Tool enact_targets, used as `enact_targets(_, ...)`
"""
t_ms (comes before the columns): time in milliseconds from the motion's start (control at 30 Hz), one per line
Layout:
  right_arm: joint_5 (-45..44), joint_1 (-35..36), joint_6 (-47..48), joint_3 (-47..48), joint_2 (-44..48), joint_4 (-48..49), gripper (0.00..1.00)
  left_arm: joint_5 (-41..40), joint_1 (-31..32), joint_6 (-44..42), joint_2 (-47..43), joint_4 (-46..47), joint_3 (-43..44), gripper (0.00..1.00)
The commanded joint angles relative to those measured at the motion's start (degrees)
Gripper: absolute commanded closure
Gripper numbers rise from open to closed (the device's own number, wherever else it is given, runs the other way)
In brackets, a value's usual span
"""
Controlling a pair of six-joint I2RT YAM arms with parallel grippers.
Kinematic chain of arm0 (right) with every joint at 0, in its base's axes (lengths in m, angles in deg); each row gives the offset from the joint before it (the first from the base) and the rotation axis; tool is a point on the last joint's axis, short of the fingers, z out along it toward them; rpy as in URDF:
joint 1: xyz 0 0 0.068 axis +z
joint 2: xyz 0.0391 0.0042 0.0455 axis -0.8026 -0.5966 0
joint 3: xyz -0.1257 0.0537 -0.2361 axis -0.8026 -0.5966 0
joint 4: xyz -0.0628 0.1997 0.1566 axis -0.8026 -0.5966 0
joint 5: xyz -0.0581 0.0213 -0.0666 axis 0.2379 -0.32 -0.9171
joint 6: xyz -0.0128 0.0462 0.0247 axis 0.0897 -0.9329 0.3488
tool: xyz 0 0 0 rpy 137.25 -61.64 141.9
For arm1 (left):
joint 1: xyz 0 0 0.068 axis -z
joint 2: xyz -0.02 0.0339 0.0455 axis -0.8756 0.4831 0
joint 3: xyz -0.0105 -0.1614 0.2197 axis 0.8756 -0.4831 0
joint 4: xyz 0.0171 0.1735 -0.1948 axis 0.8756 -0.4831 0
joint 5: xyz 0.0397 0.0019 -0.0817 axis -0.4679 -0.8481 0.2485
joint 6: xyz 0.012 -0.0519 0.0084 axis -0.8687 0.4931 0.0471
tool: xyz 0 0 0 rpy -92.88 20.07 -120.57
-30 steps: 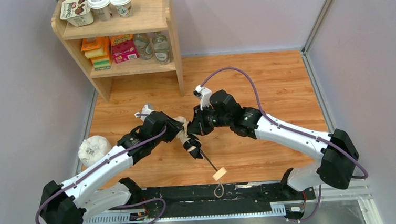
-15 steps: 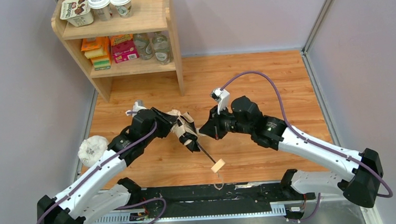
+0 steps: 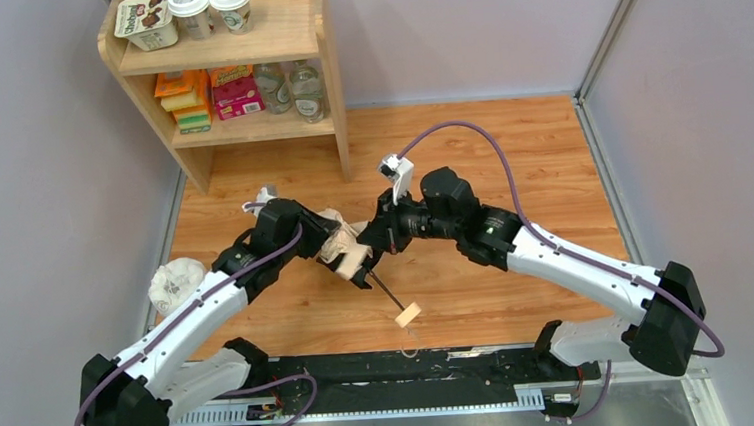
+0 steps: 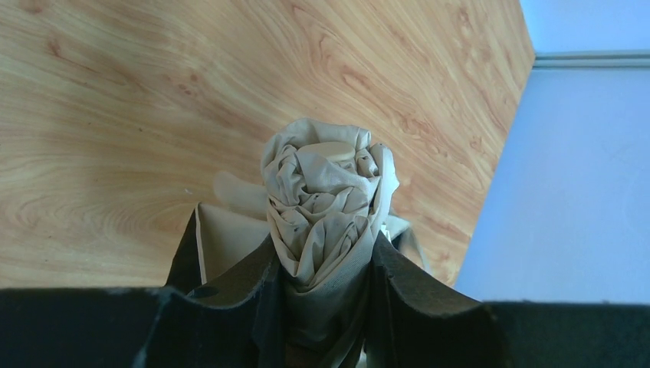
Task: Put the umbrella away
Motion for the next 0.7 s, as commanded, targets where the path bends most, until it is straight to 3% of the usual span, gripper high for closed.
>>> enact_targets(0,-0.59,-4.23,-1.41,2.85,0.20,-3.35,1.00,3.24,-0.30,-3.66,-4.03,11.37,-3.32,1.00)
enact_targets(67,-1.70,-6.78,-1.76,2.69,1.24,-7.49,1.00,6.22,-0.30,-4.01,-5.26,18.03,-5.51,1.00)
enact_targets(133,-3.90,-9.76,-5.97,-0.47,4.05,-7.77,1.00,7.82,-0.30,-2.18,-6.84,32.08,-10.51,1.00)
enact_targets(167,-6.35,-10.99,-7.12,-1.53,5.37,-8.64,0.95,8.00,-0.56,-1.82,-7.28,41.78,-13.14,1.00)
enact_targets(267,-8.83,-16.79,-7.48,-1.71,7.14,-14.34,0.66,9.14,-1.61,-3.74,-8.08,56.35,-15.28,1.00)
enact_targets(400,0.37,-27.33,-9.83,-3.11,7.67,-14.63,0.22,14.41,-3.02,-8.92,-8.87,63.83,-12.73,1.00)
enact_targets(433,4.40,-29.09,-12.03,-4.08,7.84,-12.88,0.17,15.90,-3.37,-9.54,-9.04,65.42,-11.59,1.00)
enact_targets(567,9.54,-31.84,-27.82,-9.78,9.25,-4.01,0.05,17.49,-3.72,-11.30,-9.40,69.83,-8.34,1.00)
enact_targets(667,11.64,-31.84,-47.92,-17.15,8.90,7.76,0.00,18.02,-3.64,-11.05,-8.78,72.63,-6.58,1.00)
